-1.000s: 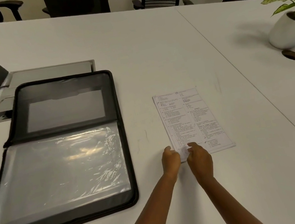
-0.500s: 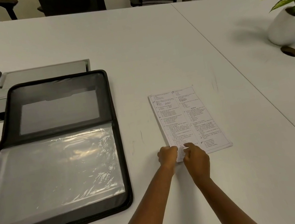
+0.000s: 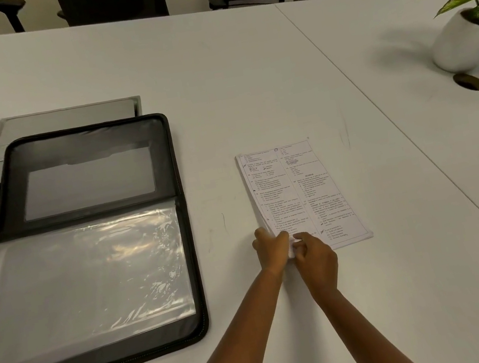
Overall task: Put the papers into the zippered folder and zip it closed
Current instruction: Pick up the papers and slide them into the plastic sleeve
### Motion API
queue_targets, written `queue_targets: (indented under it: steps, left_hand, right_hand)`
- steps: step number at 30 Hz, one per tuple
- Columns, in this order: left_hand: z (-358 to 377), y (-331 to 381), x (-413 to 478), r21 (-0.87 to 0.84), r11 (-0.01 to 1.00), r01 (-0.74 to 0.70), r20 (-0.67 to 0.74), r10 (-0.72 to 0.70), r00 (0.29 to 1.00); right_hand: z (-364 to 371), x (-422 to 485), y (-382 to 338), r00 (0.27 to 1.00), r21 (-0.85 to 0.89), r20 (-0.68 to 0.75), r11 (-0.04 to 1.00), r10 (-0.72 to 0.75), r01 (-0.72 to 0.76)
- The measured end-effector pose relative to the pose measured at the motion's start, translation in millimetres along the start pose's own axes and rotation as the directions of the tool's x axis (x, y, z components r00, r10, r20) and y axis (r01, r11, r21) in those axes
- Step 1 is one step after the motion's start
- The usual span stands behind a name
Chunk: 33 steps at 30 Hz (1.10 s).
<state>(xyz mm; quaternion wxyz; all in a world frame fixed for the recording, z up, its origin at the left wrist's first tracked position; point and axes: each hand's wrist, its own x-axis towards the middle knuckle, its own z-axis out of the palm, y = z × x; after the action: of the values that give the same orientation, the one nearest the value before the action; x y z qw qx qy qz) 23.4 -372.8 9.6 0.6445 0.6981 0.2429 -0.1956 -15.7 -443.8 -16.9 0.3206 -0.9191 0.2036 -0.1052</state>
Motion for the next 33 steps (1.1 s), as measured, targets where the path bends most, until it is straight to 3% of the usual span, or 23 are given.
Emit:
queue_targets:
  steps: [4, 7, 10, 14, 17, 21, 24, 26, 28, 30, 33]
  left_hand:
    - [-3, 2, 4, -0.145, 0.987, 0.074, 0.064, -0.065, 0.996]
    - [-4, -4, 9, 0.109, 0.994, -0.018, 0.035, 0.014, 0.999]
    - [-6, -10, 11, 0.367, 0.923, -0.113, 0.044, 0.105, 0.994]
    - [-5, -10, 8, 0.452, 0.872, -0.187, 0.070, 0.174, 0.982]
    - [-7, -8, 5, 0.333, 0.923, -0.192, 0.114, 0.163, 0.980]
    - [-26, 0, -1, -0.075, 0.997, 0.024, 0.251, -0.004, 0.968]
    - [-50, 3, -1, -0.166, 0.979, 0.115, 0.344, -0.052, 0.937]
    - [-68, 2, -1, -0.171, 0.975, 0.142, 0.361, -0.073, 0.930]
    - [-85, 0, -1, -0.155, 0.973, 0.173, 0.380, -0.103, 0.919]
    - [-99, -3, -2, -0.130, 0.970, 0.205, 0.400, -0.138, 0.906]
    - [-113, -9, -5, -0.065, 0.970, 0.235, 0.436, -0.184, 0.881]
  right_hand:
    - [-1, 0, 1, 1.000, 0.023, -0.020, 1.000, -0.017, 0.017]
    - [-2, 1, 3, 1.000, 0.037, -0.012, 0.999, -0.012, 0.012]
    - [-4, -1, 3, 1.000, 0.067, 0.001, 0.998, -0.018, 0.017]
    - [-8, -3, 7, 0.995, 0.080, 0.086, 0.996, -0.042, 0.035]
    - [-19, 6, 9, 0.985, 0.142, 0.168, 0.990, -0.028, 0.004]
    - [-42, 23, 21, 0.987, 0.158, 0.126, 0.980, 0.101, -0.121]
    - [-60, 34, 41, 0.978, 0.050, 0.096, 0.981, 0.185, -0.190]
    - [-72, 41, 50, 0.935, 0.063, 0.165, 0.942, 0.315, -0.329]
    - [-80, 44, 53, 0.836, 0.223, 0.332, 0.825, 0.436, -0.519]
    - [-84, 46, 51, 0.740, 0.363, 0.519, 0.674, 0.428, -0.643]
    - [-83, 46, 45, 0.651, 0.372, 0.680, 0.607, 0.336, -0.702]
